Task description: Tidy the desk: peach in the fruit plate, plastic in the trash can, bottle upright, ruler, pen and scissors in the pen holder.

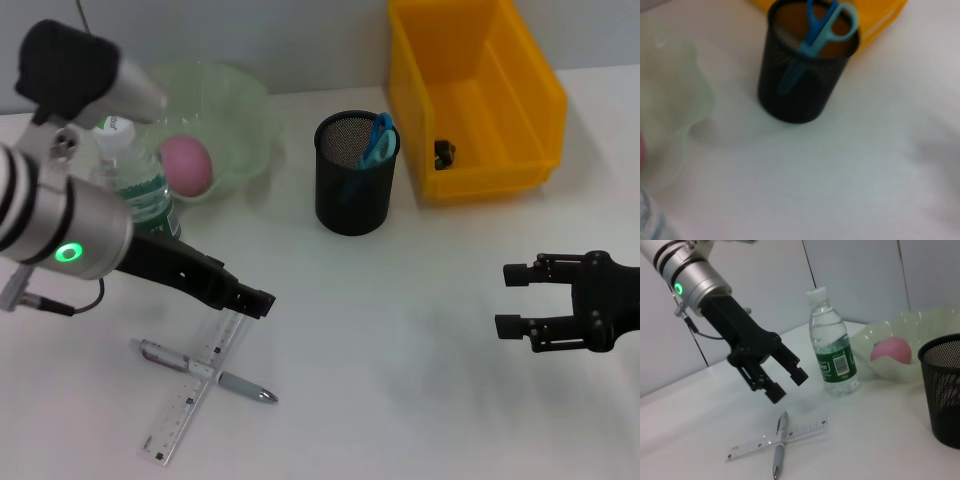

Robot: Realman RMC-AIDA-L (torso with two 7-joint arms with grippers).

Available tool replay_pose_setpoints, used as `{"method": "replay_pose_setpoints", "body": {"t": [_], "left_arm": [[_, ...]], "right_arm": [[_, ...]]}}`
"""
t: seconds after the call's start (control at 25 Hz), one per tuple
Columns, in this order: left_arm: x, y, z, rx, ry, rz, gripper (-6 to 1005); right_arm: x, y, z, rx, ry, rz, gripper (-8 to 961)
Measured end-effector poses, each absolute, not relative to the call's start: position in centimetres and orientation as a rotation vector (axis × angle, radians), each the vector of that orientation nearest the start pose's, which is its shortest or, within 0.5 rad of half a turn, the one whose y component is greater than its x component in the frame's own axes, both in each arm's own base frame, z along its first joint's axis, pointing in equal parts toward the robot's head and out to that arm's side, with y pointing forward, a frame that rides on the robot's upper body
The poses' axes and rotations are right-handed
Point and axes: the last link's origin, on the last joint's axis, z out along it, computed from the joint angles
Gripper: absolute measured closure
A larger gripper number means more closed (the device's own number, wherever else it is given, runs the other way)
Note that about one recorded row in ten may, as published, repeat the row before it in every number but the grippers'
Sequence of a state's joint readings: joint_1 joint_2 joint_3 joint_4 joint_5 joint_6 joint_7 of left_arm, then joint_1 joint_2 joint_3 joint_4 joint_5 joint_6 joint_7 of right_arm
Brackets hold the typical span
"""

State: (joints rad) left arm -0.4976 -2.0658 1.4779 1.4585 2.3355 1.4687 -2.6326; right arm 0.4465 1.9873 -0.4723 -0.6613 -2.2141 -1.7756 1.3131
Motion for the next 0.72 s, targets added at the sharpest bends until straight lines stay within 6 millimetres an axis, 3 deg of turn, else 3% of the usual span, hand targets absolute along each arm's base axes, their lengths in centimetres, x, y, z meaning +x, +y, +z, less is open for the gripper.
{"method": "replay_pose_setpoints", "body": {"t": [0.16, 0.28, 0.32, 0.72], "left_arm": [[-13.8, 34.7, -2.7, -2.595, -1.006, 0.360, 190], [-13.6, 35.0, -3.3, -2.575, -1.031, 0.409, 191], [-13.9, 35.3, -4.3, -2.570, -1.076, 0.472, 191], [-15.1, 35.8, -5.8, -2.550, -1.098, 0.529, 194]], "right_arm": [[31.7, 28.6, 4.6, -2.764, 0.676, 0.580, 178], [31.9, 28.7, 4.6, -2.764, 0.673, 0.554, 178], [31.9, 28.8, 4.6, -2.765, 0.673, 0.548, 178], [31.6, 29.2, 4.7, -2.773, 0.650, 0.532, 178]]}}
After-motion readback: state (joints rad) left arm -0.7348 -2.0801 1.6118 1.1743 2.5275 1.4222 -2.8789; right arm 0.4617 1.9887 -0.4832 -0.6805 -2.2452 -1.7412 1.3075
